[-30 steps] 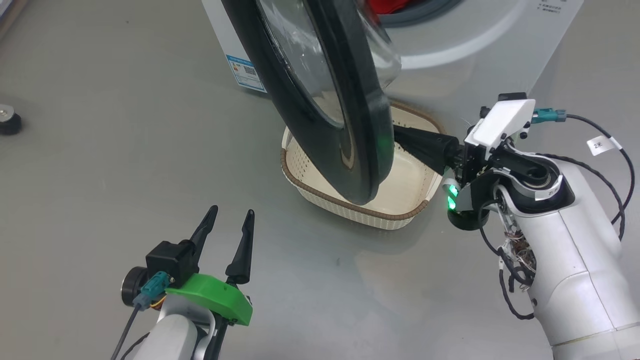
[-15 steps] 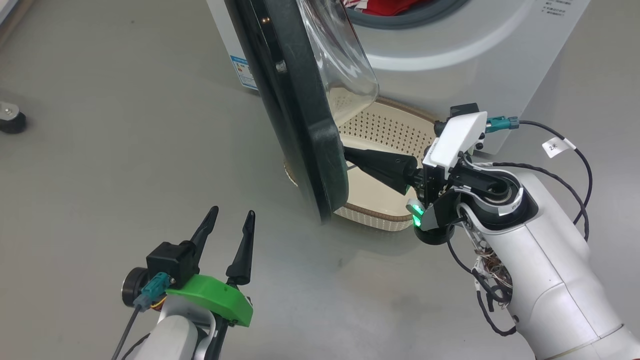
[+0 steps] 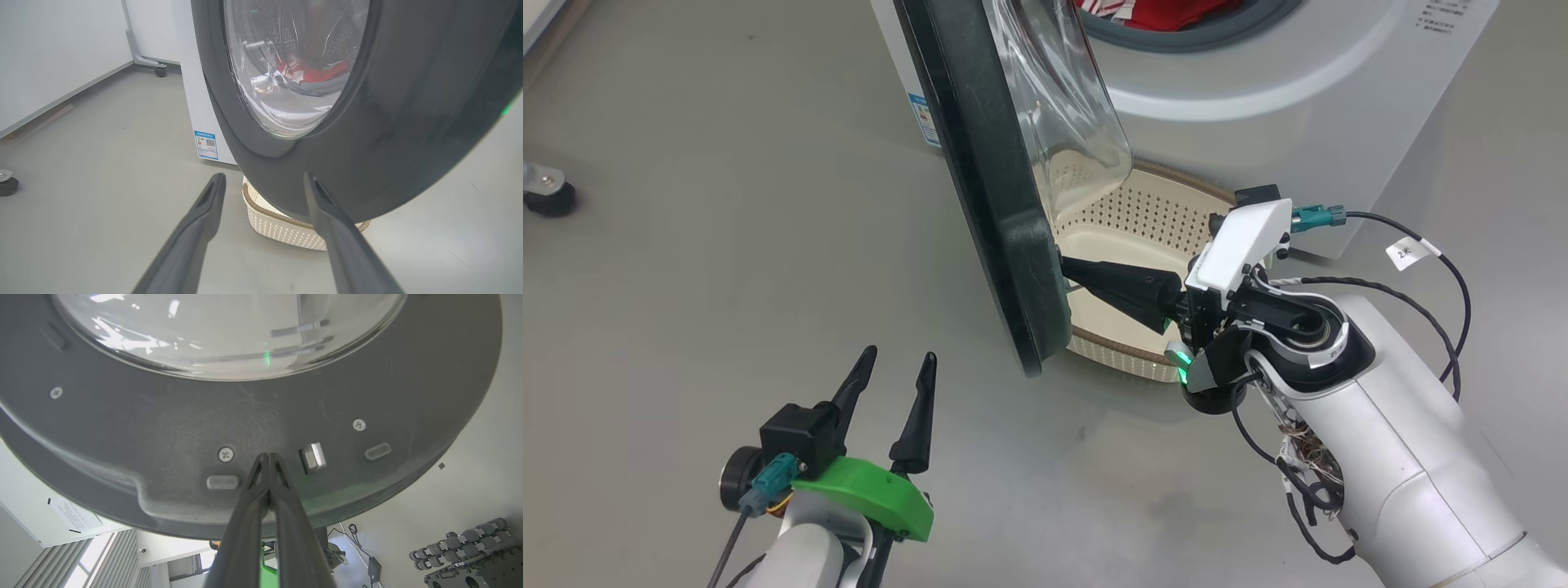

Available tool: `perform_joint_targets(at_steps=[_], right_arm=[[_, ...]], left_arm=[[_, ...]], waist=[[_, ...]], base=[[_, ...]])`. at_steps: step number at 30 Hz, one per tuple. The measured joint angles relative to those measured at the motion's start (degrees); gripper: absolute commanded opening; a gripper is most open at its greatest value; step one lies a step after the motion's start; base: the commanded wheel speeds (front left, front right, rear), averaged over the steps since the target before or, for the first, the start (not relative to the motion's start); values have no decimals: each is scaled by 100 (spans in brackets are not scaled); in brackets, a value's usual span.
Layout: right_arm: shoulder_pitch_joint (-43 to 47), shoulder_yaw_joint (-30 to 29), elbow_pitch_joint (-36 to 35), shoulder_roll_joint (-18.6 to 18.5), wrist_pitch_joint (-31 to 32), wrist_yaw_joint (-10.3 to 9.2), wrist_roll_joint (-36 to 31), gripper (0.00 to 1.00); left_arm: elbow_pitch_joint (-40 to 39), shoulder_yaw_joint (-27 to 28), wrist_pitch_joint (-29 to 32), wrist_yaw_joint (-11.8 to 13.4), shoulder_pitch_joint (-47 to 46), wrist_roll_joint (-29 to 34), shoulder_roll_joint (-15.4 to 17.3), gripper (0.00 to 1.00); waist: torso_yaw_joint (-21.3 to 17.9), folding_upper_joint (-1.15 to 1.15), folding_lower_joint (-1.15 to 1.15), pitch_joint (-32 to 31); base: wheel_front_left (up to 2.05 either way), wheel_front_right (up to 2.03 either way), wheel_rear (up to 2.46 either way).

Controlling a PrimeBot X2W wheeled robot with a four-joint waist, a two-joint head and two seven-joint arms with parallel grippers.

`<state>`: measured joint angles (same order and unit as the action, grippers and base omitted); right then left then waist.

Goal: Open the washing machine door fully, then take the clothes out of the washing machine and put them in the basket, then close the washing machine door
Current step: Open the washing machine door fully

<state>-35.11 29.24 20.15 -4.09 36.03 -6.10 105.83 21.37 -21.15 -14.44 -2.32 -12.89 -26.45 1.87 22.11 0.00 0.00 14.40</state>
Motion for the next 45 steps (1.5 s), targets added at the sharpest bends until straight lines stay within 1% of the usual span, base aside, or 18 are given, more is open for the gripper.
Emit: perform_joint_targets(at_steps=[4, 8, 9, 11, 13, 16, 19, 20, 22, 28, 32, 33, 38, 42, 45], right_arm=[[19, 56, 66, 4, -109, 52, 13, 0], [38, 66, 178, 15, -264, 164, -75, 0], [38, 60, 209, 16, -327, 216, -164, 0], [38, 66, 246, 5, -467, 356, -425, 0], [37, 104, 250, -86, -646, 524, -751, 0], [36, 131, 249, -330, -979, 793, -1223, 0], [34, 266, 221, -653, -1394, 1110, -1947, 0], [31, 338, 202, -762, -1535, 1187, -2230, 0], [31, 489, 157, -984, -1841, 1255, -2799, 0], [36, 768, 7, -1501, -2934, 1255, -4277, 0], [115, 818, -48, -1630, -3652, 1251, -4905, 0], [265, 835, -56, -1674, -3956, 1238, -5132, 0], [705, 878, -12, -1734, -4551, 886, -5528, 0], [1074, 799, 63, -1736, -4989, 602, -5606, 0], [1293, 715, 59, -1723, -5065, 390, -5626, 0]], left_arm=[[9, 68, 0, 0, 31, 44, 1, 100], [21, 146, 0, 1, 65, 87, 1, 100], [24, 177, 0, 1, 71, 97, 1, 100], [25, 245, 0, 1, 96, 132, 1, 100], [24, 289, 0, 0, 118, 134, 2, 100], [8, 386, 0, 0, 130, 138, 3, 100], [-21, 479, 0, 0, 149, 183, 20, 100], [-32, 511, 0, 0, 159, 183, 31, 100], [-57, 589, 0, 0, 178, 187, 55, 100], [-142, 771, 0, -8, 246, 291, 133, 100], [-155, 868, 0, -32, 337, 292, 199, 100], [-160, 936, 0, -34, 385, 292, 234, 100], [-207, 1050, 0, -49, 497, 301, 288, 100], [-219, 1073, 0, -57, 558, 352, 288, 100], [-257, 1139, 0, -58, 647, 352, 289, 100]], waist=[[-37, 0, 0, -69], [-110, 0, 0, -159], [-133, 0, 0, -185], [-182, 0, 0, -241], [-237, 0, 0, -303], [-331, 0, 0, -398], [-438, 0, 0, -491], [-478, 0, 0, -521], [-556, 0, 0, -579], [-800, 0, 0, -755], [-969, 0, 0, -865], [-1053, 0, 0, -919], [-1260, 0, 0, -1034], [-1396, 0, 0, -1122], [-1486, 0, 0, -1173]], base=[[0, 0, 0], [0, 0, 0], [0, 0, 0], [0, 0, 0], [0, 0, 0], [0, 0, 0], [0, 0, 0], [0, 0, 0], [0, 0, 0], [0, 0, 0], [0, 0, 0], [0, 0, 0], [0, 0, 0], [0, 0, 0], [0, 0, 0]])
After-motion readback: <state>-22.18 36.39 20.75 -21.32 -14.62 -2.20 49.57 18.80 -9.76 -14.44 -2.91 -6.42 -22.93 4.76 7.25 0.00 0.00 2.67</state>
